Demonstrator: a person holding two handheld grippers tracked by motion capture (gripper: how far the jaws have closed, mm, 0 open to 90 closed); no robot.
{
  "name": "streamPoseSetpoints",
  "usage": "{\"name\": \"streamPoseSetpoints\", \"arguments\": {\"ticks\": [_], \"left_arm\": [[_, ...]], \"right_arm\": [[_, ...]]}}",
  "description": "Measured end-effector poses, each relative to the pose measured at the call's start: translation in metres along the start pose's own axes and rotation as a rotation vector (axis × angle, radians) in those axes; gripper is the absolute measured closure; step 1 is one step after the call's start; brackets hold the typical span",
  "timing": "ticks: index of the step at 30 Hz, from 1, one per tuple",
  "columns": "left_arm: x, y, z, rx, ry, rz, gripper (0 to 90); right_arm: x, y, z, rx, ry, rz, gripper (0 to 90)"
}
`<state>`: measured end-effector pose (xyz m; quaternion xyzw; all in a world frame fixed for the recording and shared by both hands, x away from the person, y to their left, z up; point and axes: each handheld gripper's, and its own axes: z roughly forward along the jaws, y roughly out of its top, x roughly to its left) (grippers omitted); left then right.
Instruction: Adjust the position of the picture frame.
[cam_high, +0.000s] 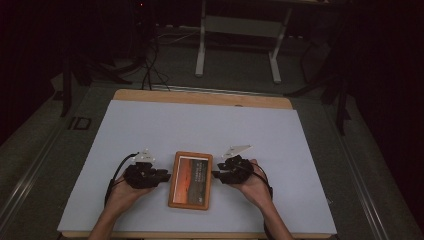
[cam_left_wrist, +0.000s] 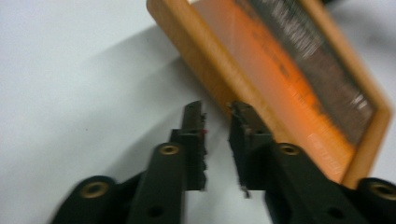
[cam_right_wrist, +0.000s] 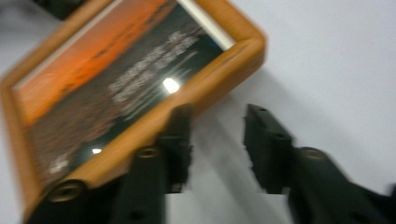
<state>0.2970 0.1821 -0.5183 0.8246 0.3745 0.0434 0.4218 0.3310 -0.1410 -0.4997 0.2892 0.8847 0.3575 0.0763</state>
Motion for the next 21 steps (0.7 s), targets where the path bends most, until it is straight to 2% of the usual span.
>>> {"name": "streamPoseSetpoints", "arguments": {"ticks": [4,9,12,15,16,17,18,21], "left_arm": [[0.001,-0.001,-0.002,-0.019,-0.066,-0.035,58.2],[-0.002,-0.001,0.008,0.01,-0.118,-0.056,46.0],[-0.005,-0.001,0.014,0.028,-0.129,-0.068,39.2],[-0.006,-0.001,0.021,0.051,-0.145,-0.081,37.9],[-0.006,-0.001,0.021,0.051,-0.145,-0.081,37.9],[-0.008,-0.001,0.024,0.058,-0.145,-0.08,37.9],[-0.008,-0.001,0.025,0.06,-0.143,-0.078,37.9],[-0.01,-0.001,0.029,0.08,-0.154,-0.081,36.7]], "right_arm": [[0.002,-0.006,0.0,0.006,0.091,0.077,37.1],[0.004,-0.012,0.01,-0.003,0.196,0.15,27.5],[0.005,-0.013,0.018,0.005,0.237,0.177,25.7],[0.006,-0.013,0.024,0.017,0.275,0.197,26.4],[0.006,-0.013,0.024,0.017,0.275,0.197,26.4],[0.006,-0.013,0.026,0.02,0.287,0.199,27.9],[0.008,-0.013,0.031,0.038,0.308,0.197,33.2],[0.009,-0.013,0.033,0.046,0.326,0.201,34.3]]}}
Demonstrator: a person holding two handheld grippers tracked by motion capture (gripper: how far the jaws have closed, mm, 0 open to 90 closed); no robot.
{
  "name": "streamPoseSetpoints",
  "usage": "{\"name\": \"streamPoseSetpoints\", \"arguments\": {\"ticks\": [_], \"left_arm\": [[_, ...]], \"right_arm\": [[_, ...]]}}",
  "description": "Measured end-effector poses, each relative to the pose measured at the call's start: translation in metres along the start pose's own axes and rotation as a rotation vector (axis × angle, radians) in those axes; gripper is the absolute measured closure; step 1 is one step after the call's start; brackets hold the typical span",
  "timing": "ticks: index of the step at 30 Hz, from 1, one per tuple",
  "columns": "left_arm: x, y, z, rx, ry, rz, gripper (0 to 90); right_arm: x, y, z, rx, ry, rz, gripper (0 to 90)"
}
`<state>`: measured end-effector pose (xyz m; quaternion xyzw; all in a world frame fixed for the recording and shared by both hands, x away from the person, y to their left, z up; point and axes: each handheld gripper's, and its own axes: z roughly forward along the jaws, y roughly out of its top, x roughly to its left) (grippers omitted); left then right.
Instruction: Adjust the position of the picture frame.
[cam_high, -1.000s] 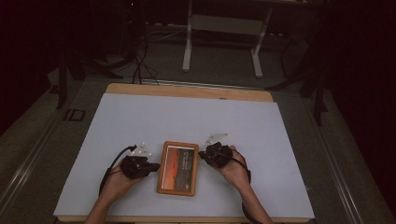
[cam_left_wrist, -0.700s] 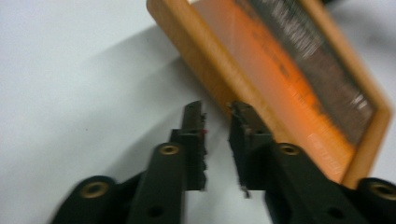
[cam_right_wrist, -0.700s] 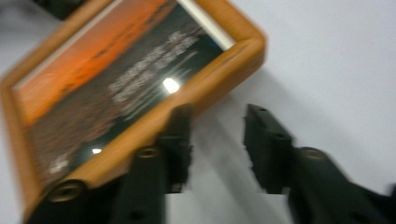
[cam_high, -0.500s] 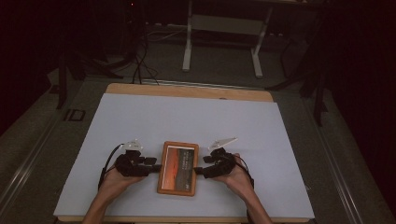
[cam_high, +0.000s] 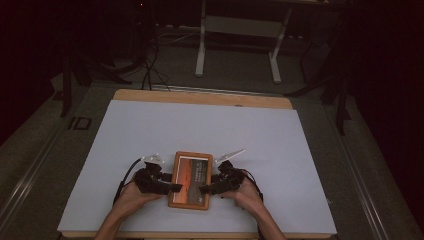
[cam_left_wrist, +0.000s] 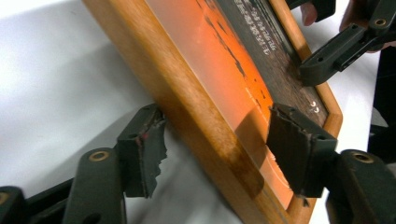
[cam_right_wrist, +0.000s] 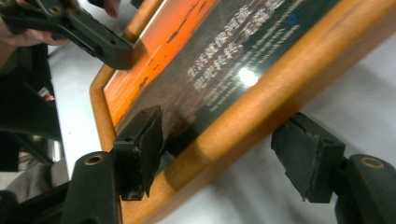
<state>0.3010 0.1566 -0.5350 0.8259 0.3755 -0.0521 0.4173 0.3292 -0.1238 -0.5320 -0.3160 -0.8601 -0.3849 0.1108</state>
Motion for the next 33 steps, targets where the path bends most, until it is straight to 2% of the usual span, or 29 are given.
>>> {"name": "streamPoseSetpoints", "arguments": {"ticks": [5,7,11,13,19,23,29,31,33], "left_arm": [[0.001,0.004,0.001,0.018,-0.015,-0.035,39.4],[0.001,0.006,-0.002,0.004,-0.023,-0.036,42.5],[-0.002,0.009,-0.009,-0.048,-0.046,-0.03,52.7],[-0.003,0.011,-0.01,-0.078,-0.048,-0.026,56.4],[-0.003,0.02,-0.007,-0.169,-0.083,-0.057,65.6],[-0.007,0.028,-0.002,-0.186,-0.061,-0.061,67.4],[-0.006,0.036,0.01,-0.187,-0.053,-0.123,67.0],[-0.007,0.039,0.013,-0.181,-0.018,-0.128,65.4],[-0.01,0.042,0.015,-0.166,0.05,-0.112,62.9]], "right_arm": [[-0.005,0.0,-0.003,-0.003,0.029,0.053,40.3],[-0.007,-0.001,-0.006,-0.017,0.041,0.064,44.2],[-0.008,0.001,-0.021,-0.062,0.05,0.058,52.7],[-0.007,0.002,-0.028,-0.085,0.039,0.053,55.3],[-0.012,0.004,-0.047,-0.154,0.014,0.063,61.4],[-0.015,0.007,-0.057,-0.188,-0.02,0.067,61.2],[-0.027,0.006,-0.062,-0.208,-0.028,0.141,60.0],[-0.031,0.007,-0.061,-0.209,-0.031,0.157,59.6],[-0.033,0.009,-0.057,-0.199,-0.06,0.174,57.4]]}}
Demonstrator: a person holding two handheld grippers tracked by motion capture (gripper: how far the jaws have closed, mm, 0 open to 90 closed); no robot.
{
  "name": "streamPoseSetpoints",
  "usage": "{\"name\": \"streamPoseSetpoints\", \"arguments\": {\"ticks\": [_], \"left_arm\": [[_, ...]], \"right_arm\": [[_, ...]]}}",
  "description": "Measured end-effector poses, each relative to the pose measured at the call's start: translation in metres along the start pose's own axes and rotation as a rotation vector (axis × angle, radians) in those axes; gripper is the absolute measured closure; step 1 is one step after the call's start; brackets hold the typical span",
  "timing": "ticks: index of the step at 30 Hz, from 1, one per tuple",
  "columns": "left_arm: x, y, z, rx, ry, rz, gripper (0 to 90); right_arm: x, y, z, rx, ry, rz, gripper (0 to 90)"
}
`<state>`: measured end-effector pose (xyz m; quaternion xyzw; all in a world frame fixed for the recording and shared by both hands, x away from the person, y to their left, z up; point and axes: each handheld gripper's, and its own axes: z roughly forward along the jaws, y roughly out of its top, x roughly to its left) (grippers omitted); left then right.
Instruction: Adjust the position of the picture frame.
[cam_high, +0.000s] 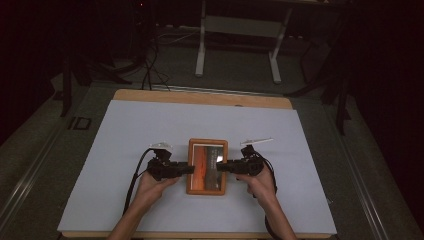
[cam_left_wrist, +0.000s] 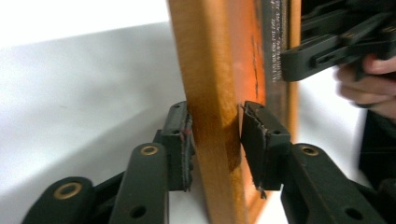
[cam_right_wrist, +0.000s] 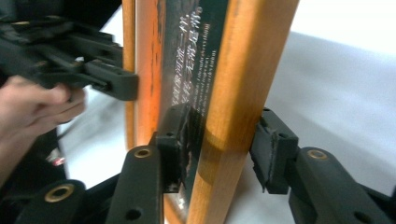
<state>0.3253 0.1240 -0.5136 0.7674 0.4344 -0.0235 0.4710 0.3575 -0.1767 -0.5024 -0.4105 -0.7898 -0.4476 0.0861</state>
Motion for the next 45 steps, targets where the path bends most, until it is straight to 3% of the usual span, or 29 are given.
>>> {"name": "streamPoseSetpoints", "arguments": {"ticks": [2,4,11,18,23,26,31,37,39,40,45], "left_arm": [[0.001,0.004,0.004,0.027,0.029,0.0,60.7],[0.007,0.005,0.008,0.031,0.008,-0.029,59.8],[0.021,0.005,0.019,0.063,-0.025,-0.095,56.0],[0.024,0.004,0.023,0.074,-0.03,-0.104,53.7],[0.025,0.004,0.023,0.067,-0.033,-0.074,52.0],[0.024,0.004,0.021,0.06,-0.006,-0.047,49.4],[0.027,0.005,0.009,0.021,0.023,-0.04,43.0],[0.02,0.004,-0.007,-0.051,0.097,0.032,42.0],[0.016,0.003,-0.009,-0.063,0.129,0.077,42.0],[0.016,0.003,-0.009,-0.063,0.129,0.077,42.0],[0.002,0.0,-0.015,-0.117,0.233,0.158,42.1]], "right_arm": [[-0.002,0.003,0.004,0.009,-0.045,0.012,55.3],[-0.004,0.004,0.006,0.009,-0.066,0.026,54.4],[-0.019,0.005,0.017,0.034,-0.056,0.106,50.9],[-0.023,0.003,0.022,0.037,-0.056,0.133,49.3],[-0.025,0.002,0.023,0.03,-0.047,0.133,49.3],[-0.026,0.001,0.021,0.024,-0.04,0.122,48.6],[-0.026,-0.001,0.011,-0.001,-0.081,0.092,44.9],[-0.024,0.0,0.0,-0.045,-0.118,0.046,42.9],[-0.021,0.001,-0.001,-0.05,-0.138,0.014,42.7],[-0.021,0.001,-0.001,-0.05,-0.138,0.014,42.7],[-0.012,0.004,-0.005,-0.069,-0.186,-0.062,41.8]]}}
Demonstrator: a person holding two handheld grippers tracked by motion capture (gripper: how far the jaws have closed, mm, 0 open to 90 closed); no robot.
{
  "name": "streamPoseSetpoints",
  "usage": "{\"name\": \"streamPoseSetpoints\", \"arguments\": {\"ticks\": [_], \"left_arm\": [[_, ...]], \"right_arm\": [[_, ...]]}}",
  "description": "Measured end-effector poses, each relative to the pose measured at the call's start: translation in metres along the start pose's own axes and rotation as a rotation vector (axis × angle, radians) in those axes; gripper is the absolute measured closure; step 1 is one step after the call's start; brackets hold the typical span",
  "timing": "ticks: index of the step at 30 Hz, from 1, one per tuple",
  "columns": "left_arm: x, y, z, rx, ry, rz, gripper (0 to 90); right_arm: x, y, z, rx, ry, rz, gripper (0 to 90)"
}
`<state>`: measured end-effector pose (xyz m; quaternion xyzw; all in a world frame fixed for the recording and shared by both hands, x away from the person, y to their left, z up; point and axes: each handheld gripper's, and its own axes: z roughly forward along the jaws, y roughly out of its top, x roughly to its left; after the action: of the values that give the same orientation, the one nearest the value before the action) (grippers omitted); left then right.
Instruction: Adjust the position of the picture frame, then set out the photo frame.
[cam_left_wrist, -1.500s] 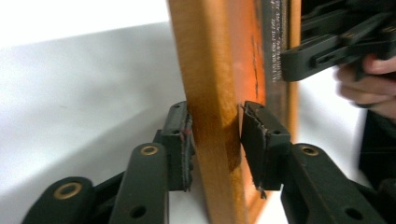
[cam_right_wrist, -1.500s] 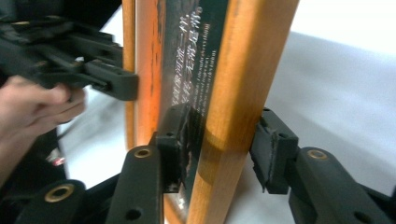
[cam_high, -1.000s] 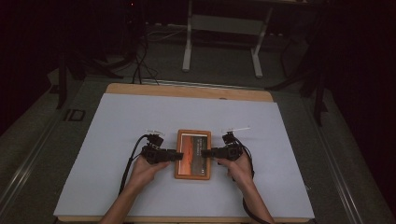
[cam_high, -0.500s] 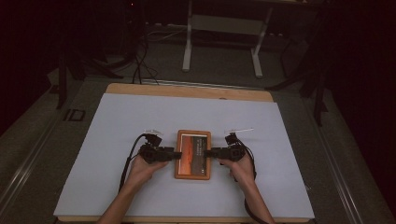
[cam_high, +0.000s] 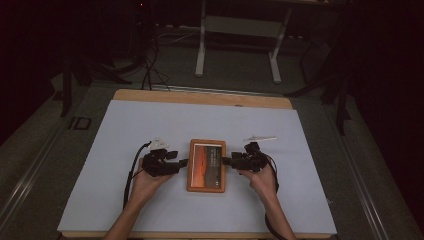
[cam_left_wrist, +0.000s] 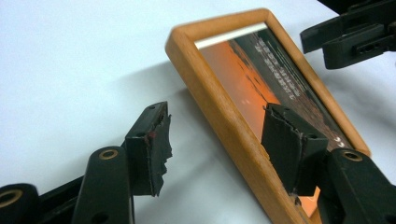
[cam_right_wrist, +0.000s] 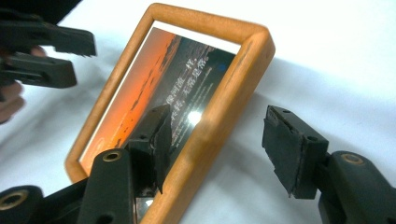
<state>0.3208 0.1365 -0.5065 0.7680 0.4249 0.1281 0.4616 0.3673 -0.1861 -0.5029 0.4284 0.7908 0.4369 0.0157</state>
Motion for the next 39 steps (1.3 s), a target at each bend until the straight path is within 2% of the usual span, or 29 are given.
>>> {"name": "streamPoseSetpoints", "arguments": {"ticks": [1,3,5,6,7,9,12,16,18,21,26,32,39], "left_arm": [[-0.001,0.0,-0.002,-0.009,0.012,0.008,42.2],[-0.003,0.0,-0.005,-0.028,0.023,0.01,42.1],[-0.004,0.0,-0.007,-0.044,0.033,0.012,42.1],[-0.005,-0.001,-0.008,-0.049,0.037,0.012,42.1],[-0.006,-0.002,-0.01,-0.061,0.049,0.01,42.0],[-0.007,-0.004,-0.012,-0.073,0.048,0.0,42.1],[-0.008,-0.007,-0.014,-0.071,0.042,-0.006,42.0],[-0.01,-0.009,-0.016,-0.064,0.039,-0.009,41.5],[-0.011,-0.01,-0.016,-0.061,0.036,-0.018,41.2],[-0.012,-0.011,-0.018,-0.057,0.03,-0.026,41.1],[-0.013,-0.016,-0.023,-0.047,0.029,-0.03,41.2],[-0.012,-0.017,-0.025,-0.042,0.013,-0.045,41.2],[-0.016,-0.018,-0.024,-0.034,0.008,-0.031,41.1]], "right_arm": [[0.003,0.002,-0.002,-0.008,-0.021,-0.034,41.5],[0.007,0.005,-0.003,-0.016,-0.045,-0.059,41.2],[0.009,0.006,-0.004,-0.021,-0.048,-0.07,40.9],[0.012,0.01,-0.004,-0.032,-0.063,-0.107,40.8],[0.014,0.011,-0.005,-0.032,-0.067,-0.115,41.0],[0.017,0.015,-0.004,-0.04,-0.085,-0.166,42.7],[0.02,0.019,-0.001,-0.06,-0.11,-0.204,45.4],[0.02,0.025,0.006,-0.067,-0.143,-0.243,52.3],[0.021,0.028,0.01,-0.067,-0.151,-0.265,62.4],[0.022,0.031,0.014,-0.068,-0.152,-0.286,73.2],[0.026,0.036,0.019,-0.07,-0.188,-0.329,89.7],[0.028,0.039,0.026,-0.041,-0.192,-0.362,89.9],[0.027,0.04,0.033,-0.012,-0.199,-0.37,89.9]]}}
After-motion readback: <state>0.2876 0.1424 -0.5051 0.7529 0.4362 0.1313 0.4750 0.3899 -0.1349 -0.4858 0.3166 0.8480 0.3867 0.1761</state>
